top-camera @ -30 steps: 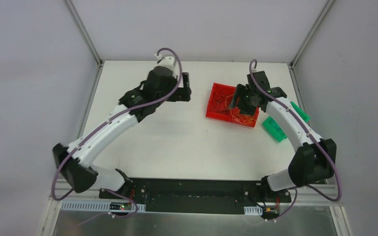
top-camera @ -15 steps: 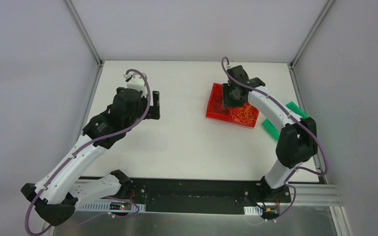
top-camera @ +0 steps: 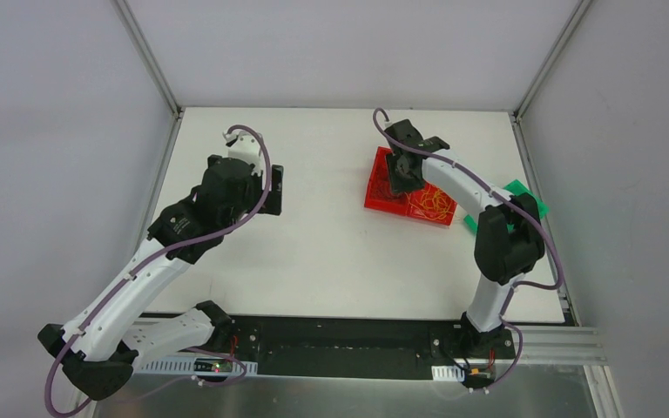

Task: Untangle the cables
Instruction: Pick up the cable from the bin.

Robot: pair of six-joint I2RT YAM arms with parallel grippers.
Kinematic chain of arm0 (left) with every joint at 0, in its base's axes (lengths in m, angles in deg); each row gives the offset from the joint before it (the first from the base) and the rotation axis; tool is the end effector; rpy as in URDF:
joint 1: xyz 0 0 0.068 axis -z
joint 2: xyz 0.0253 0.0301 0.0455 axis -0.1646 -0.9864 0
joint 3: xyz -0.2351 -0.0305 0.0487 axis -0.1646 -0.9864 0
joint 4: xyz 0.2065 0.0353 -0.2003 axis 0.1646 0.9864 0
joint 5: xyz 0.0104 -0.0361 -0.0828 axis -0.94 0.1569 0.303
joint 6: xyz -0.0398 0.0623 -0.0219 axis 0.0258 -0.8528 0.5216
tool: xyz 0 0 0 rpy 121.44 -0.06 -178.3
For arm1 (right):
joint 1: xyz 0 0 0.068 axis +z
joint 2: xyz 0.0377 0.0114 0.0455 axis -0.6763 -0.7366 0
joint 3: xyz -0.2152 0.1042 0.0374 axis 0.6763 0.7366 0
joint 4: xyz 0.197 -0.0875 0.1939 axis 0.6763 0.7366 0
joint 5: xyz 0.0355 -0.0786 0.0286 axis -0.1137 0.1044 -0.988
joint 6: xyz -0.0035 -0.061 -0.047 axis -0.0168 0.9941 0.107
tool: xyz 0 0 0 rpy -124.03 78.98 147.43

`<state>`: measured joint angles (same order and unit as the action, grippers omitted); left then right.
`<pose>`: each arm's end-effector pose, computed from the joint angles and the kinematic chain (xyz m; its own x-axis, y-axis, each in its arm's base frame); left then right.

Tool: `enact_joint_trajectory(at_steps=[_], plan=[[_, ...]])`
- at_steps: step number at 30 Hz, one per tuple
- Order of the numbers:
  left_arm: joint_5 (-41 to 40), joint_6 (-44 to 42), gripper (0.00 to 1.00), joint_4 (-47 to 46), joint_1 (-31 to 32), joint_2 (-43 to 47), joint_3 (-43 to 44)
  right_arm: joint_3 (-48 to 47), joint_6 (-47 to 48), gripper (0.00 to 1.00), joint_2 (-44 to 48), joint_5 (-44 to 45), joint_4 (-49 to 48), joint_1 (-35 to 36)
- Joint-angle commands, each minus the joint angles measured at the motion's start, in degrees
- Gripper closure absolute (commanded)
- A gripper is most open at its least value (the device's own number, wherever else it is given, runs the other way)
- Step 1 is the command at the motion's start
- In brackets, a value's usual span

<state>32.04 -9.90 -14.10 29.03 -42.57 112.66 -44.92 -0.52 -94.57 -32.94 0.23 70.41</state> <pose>0.2238 -0.1429 0.3675 -0.3556 0.0648 -0.9324 0.2012 0.9795 -0.0086 0.3846 0.1863 0.1908 -0.7418 -0.4347 -0.5107 -0.3793 0.8999 -0.2151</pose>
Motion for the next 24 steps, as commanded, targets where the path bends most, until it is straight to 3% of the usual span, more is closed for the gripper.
enact_joint_trajectory(at_steps=[1, 6, 10, 24], plan=[[-2.49, -1.50, 0.01, -0.36, -0.42, 1.42, -0.64, -0.70, 0.73, 0.62, -0.50, 2.34, -0.98, -0.05], [-3.05, -1.90, 0.01, -0.37, -0.41, 1.76, -0.32, 0.11, 0.36, 0.71, -0.42, 4.06, -1.49, -0.14], [-3.11, -2.04, 0.01, -0.32, -0.37, 1.95, 0.45, 0.95, -0.62, 0.99, 1.56, 4.65, -1.53, -0.26], [-0.78, -1.38, 0.01, -0.16, -0.41, 2.72, 1.44, 2.70, -6.57, 1.00, 17.20, 1.02, 0.02, -4.38]])
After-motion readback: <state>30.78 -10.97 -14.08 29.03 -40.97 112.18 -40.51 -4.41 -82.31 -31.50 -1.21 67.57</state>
